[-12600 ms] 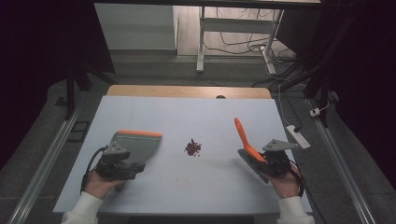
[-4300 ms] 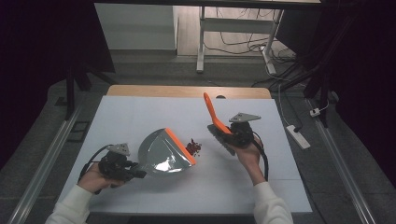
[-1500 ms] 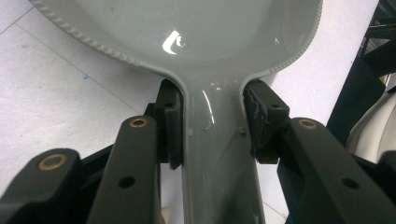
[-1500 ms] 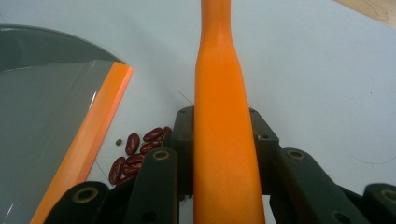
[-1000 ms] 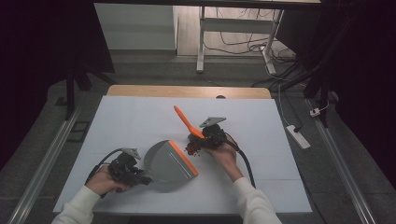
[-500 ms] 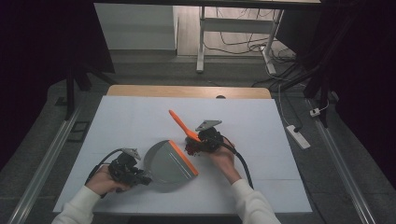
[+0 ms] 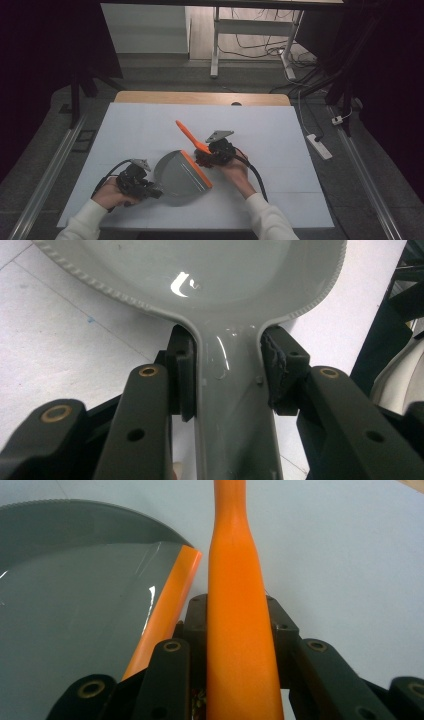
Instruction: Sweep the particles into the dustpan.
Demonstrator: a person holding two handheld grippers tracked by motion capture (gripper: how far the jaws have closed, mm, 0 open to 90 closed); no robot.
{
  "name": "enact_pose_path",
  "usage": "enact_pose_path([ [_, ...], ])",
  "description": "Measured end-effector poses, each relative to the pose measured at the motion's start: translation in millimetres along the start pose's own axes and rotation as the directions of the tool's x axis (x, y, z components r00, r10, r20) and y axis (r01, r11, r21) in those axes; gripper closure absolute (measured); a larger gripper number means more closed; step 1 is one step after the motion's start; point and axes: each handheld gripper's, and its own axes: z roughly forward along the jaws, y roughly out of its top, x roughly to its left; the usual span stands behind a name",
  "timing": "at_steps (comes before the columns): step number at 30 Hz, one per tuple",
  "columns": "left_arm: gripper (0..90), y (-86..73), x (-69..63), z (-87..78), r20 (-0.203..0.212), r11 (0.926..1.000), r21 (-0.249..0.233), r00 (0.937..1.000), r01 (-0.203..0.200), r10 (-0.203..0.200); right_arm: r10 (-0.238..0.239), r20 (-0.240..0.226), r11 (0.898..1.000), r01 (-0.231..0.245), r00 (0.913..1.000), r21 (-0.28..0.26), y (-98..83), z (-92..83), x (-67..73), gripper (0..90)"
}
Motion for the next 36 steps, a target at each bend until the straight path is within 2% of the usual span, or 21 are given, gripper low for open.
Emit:
enact_pose_path([
  [12, 61.5, -0.1, 0.0, 0.7, -0.001, 1.0, 0.001, 1.0, 0.001, -0.001, 0.004, -0.036, 1.0, -0.005, 0.9994, -0.014, 0.8, 2.1, 4.4, 70.2],
  [20, 61.5, -0.2, 0.3, 0.9, 0.0, 1.0, 0.002, 1.0, 0.001, -0.001, -0.017, -0.07, 1.0, 0.016, 0.9974, -0.017, 3.4, 4.5, 11.9, 70.2],
  [30, 61.5, -0.3, 0.3, 1.3, 0.001, 1.0, 0.004, 1.0, 0.004, -0.004, -0.032, -0.08, 0.999, 0.03, 0.9963, -0.023, 5.6, 5.6, 18.8, 70.2],
  [36, 61.5, -0.3, 0.4, 1.4, 0.0, 1.0, 0.004, 1.0, 0.005, -0.005, -0.055, -0.132, 0.998, 0.05, 0.9898, -0.045, 10.6, 4.2, 27.8, 70.3],
])
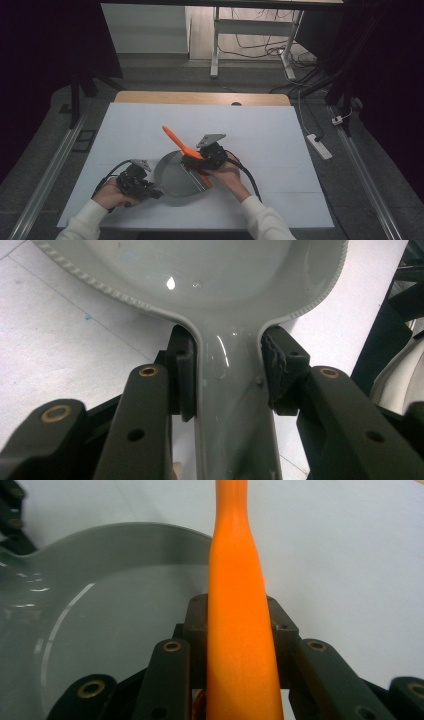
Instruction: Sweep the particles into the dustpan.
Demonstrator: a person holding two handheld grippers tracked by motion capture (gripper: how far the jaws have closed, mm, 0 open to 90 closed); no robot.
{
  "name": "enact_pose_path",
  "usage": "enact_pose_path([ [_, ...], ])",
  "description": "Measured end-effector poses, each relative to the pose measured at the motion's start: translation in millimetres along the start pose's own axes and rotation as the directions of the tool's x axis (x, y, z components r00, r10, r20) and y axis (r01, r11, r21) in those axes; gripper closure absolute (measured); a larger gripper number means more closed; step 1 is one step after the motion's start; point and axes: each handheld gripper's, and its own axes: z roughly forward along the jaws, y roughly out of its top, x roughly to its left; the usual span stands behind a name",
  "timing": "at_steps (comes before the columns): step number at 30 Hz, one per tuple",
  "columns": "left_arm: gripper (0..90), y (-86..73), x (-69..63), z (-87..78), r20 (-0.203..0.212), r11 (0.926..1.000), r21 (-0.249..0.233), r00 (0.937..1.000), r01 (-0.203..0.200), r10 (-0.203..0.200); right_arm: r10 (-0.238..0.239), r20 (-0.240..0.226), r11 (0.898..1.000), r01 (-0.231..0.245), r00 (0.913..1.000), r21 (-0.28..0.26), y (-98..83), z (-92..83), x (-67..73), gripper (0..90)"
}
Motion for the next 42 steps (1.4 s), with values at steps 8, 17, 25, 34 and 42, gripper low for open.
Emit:
enact_pose_path([
  [8, 61.5, -0.1, 0.5, 0.0, -0.001, 1.0, 0.004, 1.0, -0.005, 0.005, -0.046, -0.006, 0.998, 0.046, 0.9989, -0.05, 9.9, -14.3, 3.4, 70.3],
  [17, 61.5, -0.2, 0.7, 0.4, -0.002, 1.0, 0.005, 1.0, -0.004, 0.004, 0.034, 0.064, 0.999, -0.032, 0.9974, -0.038, 2.8, -21.2, -16.1, 70.3],
  [25, 61.5, -0.3, 0.9, 0.5, -0.001, 1.0, 0.005, 1.0, -0.004, 0.004, 0.057, 0.103, 0.998, -0.058, 0.993, 0.007, -6.8, -15.2, -25.3, 70.3],
  [34, 61.4, -0.8, 0.0, -0.8, 0.002, 1.0, -0.007, 1.0, 0.0, 0.0, 0.073, 0.138, 0.997, -0.077, 0.9877, 0.024, -13.4, -17.3, -32.2, 70.3],
  [42, 61.5, -3.5, -0.9, -4.3, 0.001, 1.0, -0.004, 1.0, -0.006, 0.006, 0.084, 0.135, 0.996, -0.089, 0.9872, 0.027, -17.5, -16.9, -32.5, 70.3],
])
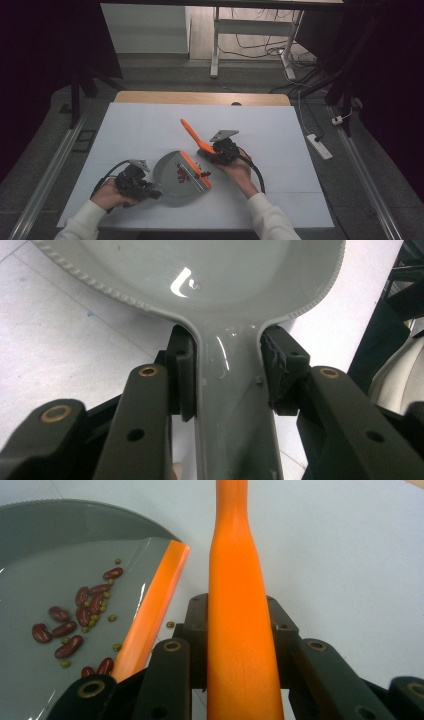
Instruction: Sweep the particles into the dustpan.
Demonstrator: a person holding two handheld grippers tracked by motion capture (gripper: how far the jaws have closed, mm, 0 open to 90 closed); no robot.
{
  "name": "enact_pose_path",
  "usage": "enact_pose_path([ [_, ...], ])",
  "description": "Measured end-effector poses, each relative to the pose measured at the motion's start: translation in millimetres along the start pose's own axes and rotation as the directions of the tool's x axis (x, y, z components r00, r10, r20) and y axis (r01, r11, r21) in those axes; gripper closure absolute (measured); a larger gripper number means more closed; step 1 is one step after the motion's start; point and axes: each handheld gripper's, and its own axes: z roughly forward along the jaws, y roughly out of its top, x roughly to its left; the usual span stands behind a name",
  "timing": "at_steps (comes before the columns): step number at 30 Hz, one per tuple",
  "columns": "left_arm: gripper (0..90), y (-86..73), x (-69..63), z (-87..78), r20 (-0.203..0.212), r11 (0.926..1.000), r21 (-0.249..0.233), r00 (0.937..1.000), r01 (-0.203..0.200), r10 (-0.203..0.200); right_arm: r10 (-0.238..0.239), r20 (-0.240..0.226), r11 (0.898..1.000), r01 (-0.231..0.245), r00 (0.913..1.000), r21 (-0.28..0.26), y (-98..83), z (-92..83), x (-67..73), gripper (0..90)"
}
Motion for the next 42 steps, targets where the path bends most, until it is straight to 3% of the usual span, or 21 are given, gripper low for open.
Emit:
enact_pose_path([
  [7, 61.5, -0.3, -0.8, -0.2, -0.004, 1.0, 0.007, 1.0, 0.003, -0.003, 0.002, -0.001, 1.0, -0.002, 1.0, -0.002, -2.6, -1.4, 5.7, 70.2],
  [19, 61.5, -0.3, -1.3, 0.1, -0.006, 1.0, 0.009, 1.0, 0.003, -0.003, -0.037, -0.002, 0.999, 0.037, 0.9993, 0.0, -4.4, -2.2, 26.8, 69.8],
  [27, 61.4, -0.3, -1.2, 1.0, -0.006, 0.9999, 0.011, 1.0, 0.002, -0.002, -0.023, -0.048, 1.0, 0.023, 0.9986, -0.014, -4.5, -1.3, 37.0, 69.7],
  [34, 61.4, -0.3, -1.1, 1.3, -0.006, 0.9999, 0.012, 1.0, 0.002, -0.002, 0.005, -0.047, 1.0, -0.006, 0.9989, -0.021, -3.7, 0.0, 40.6, 69.8],
  [39, 61.4, -0.3, -0.6, 1.6, -0.006, 0.9998, 0.019, 1.0, -0.002, 0.002, 0.023, -0.086, 0.999, -0.027, 0.996, -0.042, -1.9, -0.6, 44.7, 69.9],
  [42, 61.4, -0.3, -0.6, 1.6, -0.005, 0.9998, 0.019, 1.0, -0.002, 0.002, 0.028, -0.153, 0.998, -0.037, 0.9878, -0.059, 1.7, -1.8, 49.1, 70.3],
])
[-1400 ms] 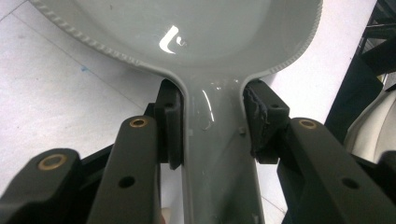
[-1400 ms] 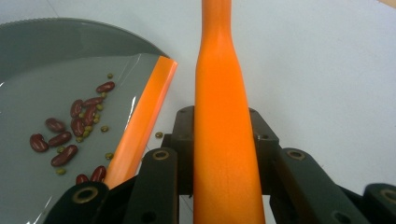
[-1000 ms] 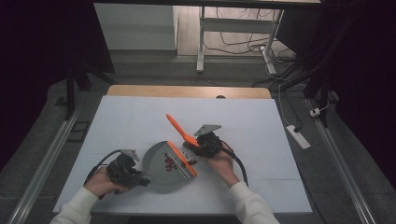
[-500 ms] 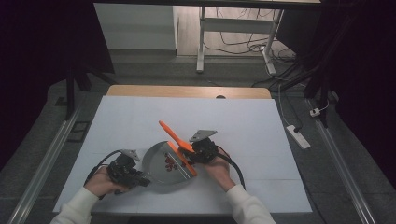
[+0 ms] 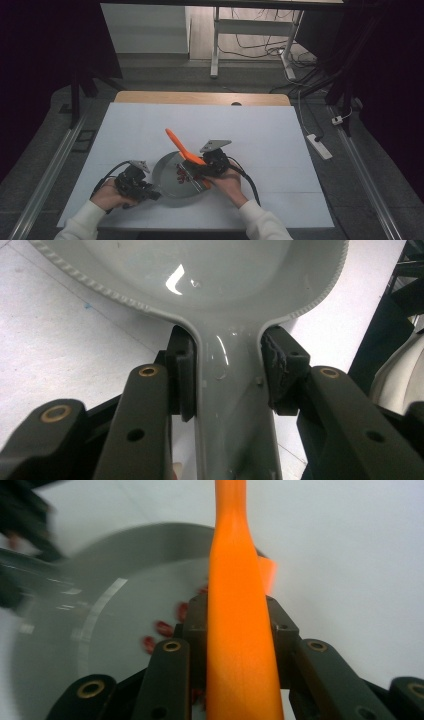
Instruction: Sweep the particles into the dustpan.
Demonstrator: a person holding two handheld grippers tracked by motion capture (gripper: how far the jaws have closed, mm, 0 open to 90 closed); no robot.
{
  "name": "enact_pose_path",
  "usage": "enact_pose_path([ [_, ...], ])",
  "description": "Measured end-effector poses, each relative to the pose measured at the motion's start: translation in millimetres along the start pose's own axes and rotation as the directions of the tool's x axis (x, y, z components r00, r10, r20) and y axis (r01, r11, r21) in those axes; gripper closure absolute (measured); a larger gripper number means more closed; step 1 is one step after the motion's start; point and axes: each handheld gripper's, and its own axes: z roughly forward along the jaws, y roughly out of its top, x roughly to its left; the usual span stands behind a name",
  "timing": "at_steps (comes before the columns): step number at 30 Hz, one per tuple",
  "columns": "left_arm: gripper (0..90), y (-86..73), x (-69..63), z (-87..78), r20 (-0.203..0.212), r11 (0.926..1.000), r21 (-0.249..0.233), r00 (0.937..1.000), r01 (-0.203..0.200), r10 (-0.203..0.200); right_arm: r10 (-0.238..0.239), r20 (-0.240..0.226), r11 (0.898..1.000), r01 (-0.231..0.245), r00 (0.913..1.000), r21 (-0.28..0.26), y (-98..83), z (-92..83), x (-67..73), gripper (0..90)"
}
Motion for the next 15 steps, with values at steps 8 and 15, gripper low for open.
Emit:
enact_pose_path([
  [8, 61.4, -0.2, 0.3, 0.0, 0.0, 1.0, -0.002, 1.0, -0.002, 0.002, -0.022, 0.04, 0.999, 0.024, 0.999, -0.043, 7.6, -12.3, -0.6, 70.3],
  [15, 61.4, -0.1, 0.2, -0.1, -0.002, 1.0, -0.001, 1.0, -0.004, 0.004, 0.018, 0.098, 0.999, -0.013, 0.995, -0.051, 4.2, -23.8, -17.6, 70.3],
])
